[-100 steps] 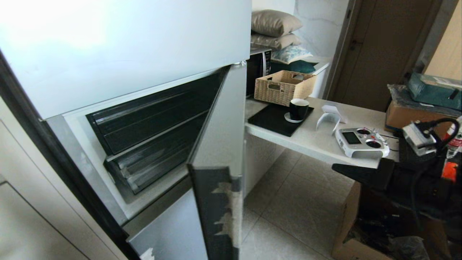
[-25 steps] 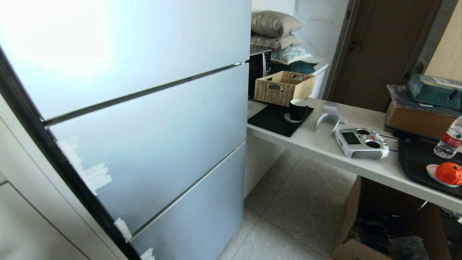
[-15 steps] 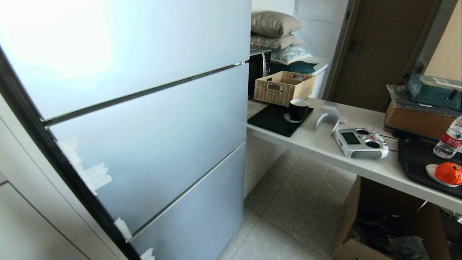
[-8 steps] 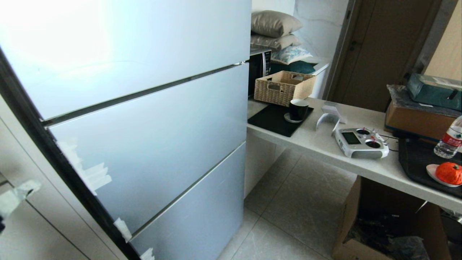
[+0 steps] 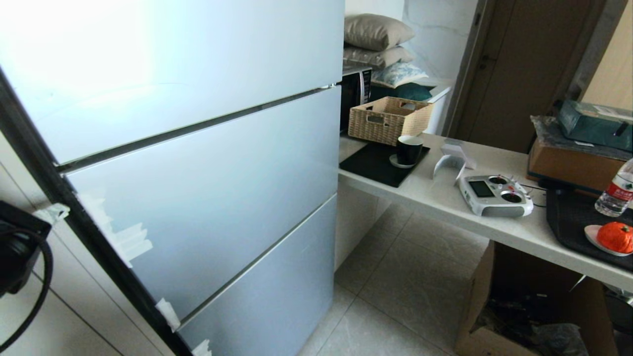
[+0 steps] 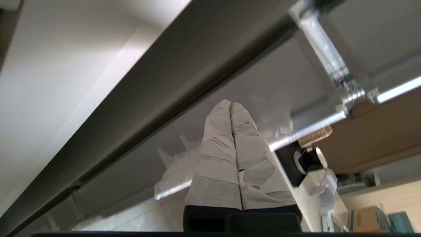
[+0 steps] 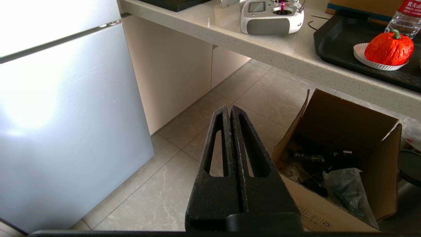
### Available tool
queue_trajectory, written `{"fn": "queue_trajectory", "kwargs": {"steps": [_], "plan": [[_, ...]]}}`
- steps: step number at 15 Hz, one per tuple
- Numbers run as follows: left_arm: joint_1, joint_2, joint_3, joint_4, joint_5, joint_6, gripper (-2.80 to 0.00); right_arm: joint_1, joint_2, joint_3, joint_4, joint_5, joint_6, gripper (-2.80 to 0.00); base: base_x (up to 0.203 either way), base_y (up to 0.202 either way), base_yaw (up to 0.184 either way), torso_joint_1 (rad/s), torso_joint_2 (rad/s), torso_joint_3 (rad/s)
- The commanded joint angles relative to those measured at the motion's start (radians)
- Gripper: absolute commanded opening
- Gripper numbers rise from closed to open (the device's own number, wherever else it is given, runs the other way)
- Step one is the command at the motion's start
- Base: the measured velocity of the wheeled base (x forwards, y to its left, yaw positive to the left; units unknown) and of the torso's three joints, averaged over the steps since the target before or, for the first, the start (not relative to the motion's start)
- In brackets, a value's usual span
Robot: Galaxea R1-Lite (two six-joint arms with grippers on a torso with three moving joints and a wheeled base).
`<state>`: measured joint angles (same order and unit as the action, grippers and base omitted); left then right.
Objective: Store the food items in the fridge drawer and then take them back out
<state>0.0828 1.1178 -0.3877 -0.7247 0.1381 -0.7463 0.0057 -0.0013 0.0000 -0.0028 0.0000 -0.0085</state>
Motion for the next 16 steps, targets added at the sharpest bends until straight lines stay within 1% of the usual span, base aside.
{"fn": "queue_trajectory", "kwargs": {"steps": [1,2,3,5,6,11,16], "plan": [[0.002,0.051,-0.003,-0.036,0.026,-0.009,-2.80,0.000,0.001,0.000,0.000,0.000,-0.001,-2.80,0.000,0.000,0.000,0.000,0.00,0.000],[0.002,0.068,-0.003,-0.062,0.055,-0.014,-2.80,0.000,0.001,0.000,0.000,0.000,-0.001,-2.80,0.000,0.000,0.000,0.000,0.00,0.000],[0.002,0.084,-0.002,-0.083,0.064,-0.015,-2.80,0.000,0.001,0.000,0.000,0.000,-0.001,-2.80,0.000,0.000,0.000,0.000,0.00,0.000],[0.001,0.094,0.006,-0.094,0.067,-0.021,-2.80,0.000,0.001,0.000,0.000,0.000,-0.001,-2.80,0.000,0.000,0.000,0.000,0.00,0.000],[-0.006,0.097,0.006,-0.094,0.065,-0.046,-2.80,0.000,0.001,0.000,0.000,0.000,-0.001,-2.80,0.000,0.000,0.000,0.000,0.00,0.000],[-0.071,0.099,0.014,-0.102,0.056,-0.070,-2.80,0.000,0.001,0.000,0.000,0.000,-0.001,-2.80,0.000,0.000,0.000,0.000,0.00,0.000],[-0.141,0.094,0.031,-0.102,0.058,-0.068,-2.80,0.000,0.001,0.000,0.000,0.000,-0.001,-2.80,0.000,0.000,0.000,0.000,0.00,0.000]]}}
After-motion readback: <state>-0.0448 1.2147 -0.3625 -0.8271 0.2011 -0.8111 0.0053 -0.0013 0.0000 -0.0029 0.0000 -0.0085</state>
